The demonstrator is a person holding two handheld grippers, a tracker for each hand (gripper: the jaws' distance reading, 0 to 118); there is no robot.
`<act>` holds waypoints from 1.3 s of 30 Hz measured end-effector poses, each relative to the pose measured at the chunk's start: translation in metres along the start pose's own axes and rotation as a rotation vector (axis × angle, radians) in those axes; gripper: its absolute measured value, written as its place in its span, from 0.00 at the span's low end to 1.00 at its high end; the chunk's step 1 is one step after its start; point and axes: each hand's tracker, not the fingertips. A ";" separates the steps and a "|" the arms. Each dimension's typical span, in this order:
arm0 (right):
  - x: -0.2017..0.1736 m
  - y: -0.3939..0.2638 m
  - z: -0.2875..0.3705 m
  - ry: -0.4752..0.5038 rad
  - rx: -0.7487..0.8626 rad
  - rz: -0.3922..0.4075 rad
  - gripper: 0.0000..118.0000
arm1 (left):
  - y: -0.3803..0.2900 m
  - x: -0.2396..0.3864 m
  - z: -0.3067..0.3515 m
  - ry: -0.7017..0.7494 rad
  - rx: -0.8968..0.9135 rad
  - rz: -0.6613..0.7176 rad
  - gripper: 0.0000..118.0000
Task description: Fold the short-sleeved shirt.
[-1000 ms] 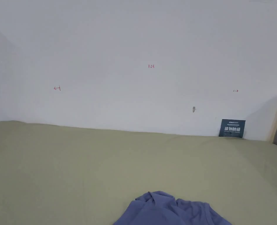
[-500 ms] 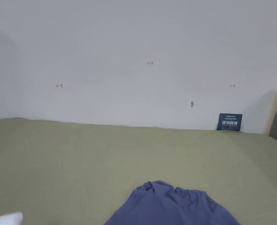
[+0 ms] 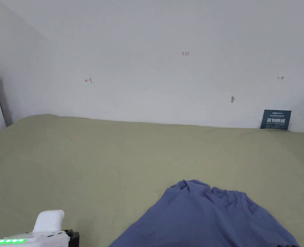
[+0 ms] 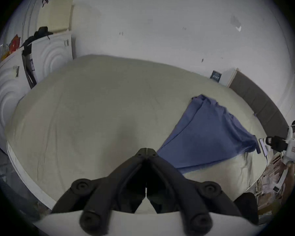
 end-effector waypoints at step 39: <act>-0.049 0.194 -0.365 0.102 -0.449 1.030 0.85 | -0.027 0.020 -0.082 -0.011 -0.227 -0.202 0.03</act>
